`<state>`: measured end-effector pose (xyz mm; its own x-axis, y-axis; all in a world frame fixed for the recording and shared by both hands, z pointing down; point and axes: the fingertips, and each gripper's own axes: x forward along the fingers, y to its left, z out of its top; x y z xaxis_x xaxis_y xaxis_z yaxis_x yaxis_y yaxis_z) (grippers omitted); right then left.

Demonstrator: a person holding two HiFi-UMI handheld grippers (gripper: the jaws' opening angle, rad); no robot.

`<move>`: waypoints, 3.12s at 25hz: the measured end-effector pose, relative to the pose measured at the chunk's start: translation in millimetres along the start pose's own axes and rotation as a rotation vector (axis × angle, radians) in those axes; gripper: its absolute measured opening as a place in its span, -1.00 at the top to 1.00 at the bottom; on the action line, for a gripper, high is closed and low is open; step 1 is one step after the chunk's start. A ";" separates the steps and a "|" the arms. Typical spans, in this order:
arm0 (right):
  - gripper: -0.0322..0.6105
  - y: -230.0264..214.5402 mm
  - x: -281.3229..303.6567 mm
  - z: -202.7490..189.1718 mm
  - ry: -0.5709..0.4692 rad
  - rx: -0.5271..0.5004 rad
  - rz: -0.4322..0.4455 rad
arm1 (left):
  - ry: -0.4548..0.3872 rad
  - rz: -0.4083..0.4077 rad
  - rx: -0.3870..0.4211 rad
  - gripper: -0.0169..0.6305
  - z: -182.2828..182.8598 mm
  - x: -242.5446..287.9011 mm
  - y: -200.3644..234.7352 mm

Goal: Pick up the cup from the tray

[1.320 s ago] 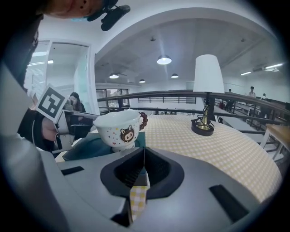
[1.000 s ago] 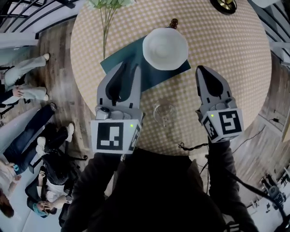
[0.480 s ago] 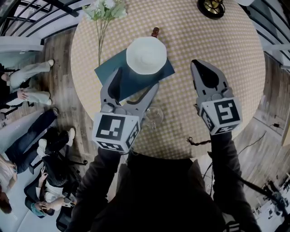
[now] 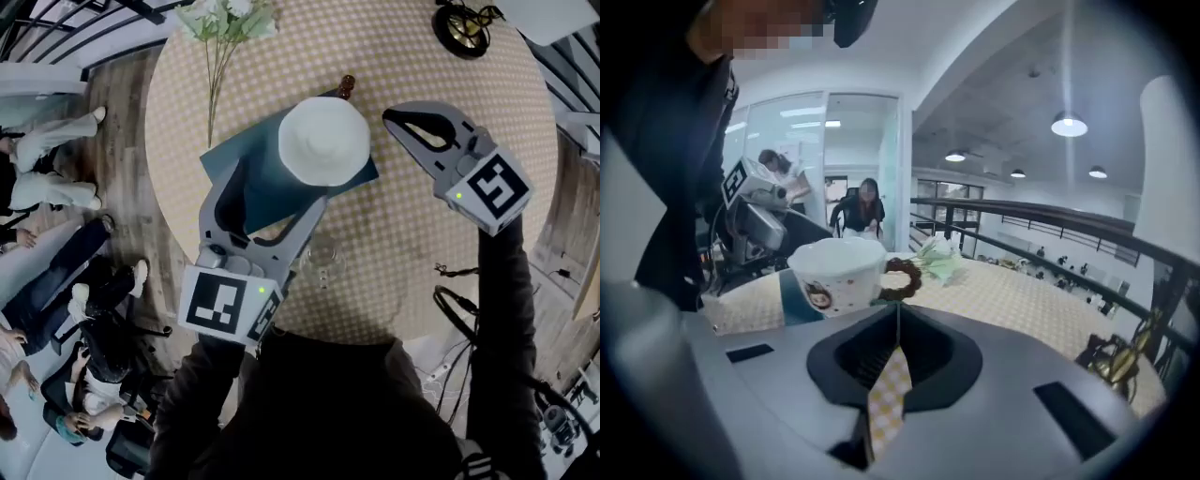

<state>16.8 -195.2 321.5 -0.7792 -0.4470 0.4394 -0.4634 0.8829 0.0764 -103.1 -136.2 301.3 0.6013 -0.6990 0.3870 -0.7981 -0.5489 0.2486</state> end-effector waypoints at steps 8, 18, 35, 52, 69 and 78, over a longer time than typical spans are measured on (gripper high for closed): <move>0.88 -80.0 62.8 9.3 -0.001 0.024 0.229 | 0.003 0.026 -0.044 -0.41 -1.7 -1.8 6.2; 0.88 -60.7 117.7 0.2 0.038 0.022 0.503 | -0.009 0.054 -0.084 -0.41 -4.7 -2.2 17.3; 0.88 -25.2 108.0 -3.4 0.105 -0.004 0.710 | -0.004 0.051 -0.096 -0.41 -4.5 -6.0 17.8; 0.88 -27.1 106.5 15.0 0.143 -0.101 0.727 | -0.008 0.030 -0.099 -0.41 -2.7 0.2 12.3; 0.88 -12.3 79.7 -11.2 0.178 -0.063 0.707 | 0.015 0.028 -0.092 -0.41 -11.9 -1.1 11.0; 0.88 -0.1 62.8 -33.4 0.208 -0.044 0.696 | 0.023 0.044 -0.043 -0.41 -14.5 -3.9 21.4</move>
<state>-18.0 -218.5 378.9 -0.7891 0.2535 0.5595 0.1315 0.9595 -0.2493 -123.1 -138.6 318.0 0.5648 -0.7114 0.4182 -0.8251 -0.4972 0.2684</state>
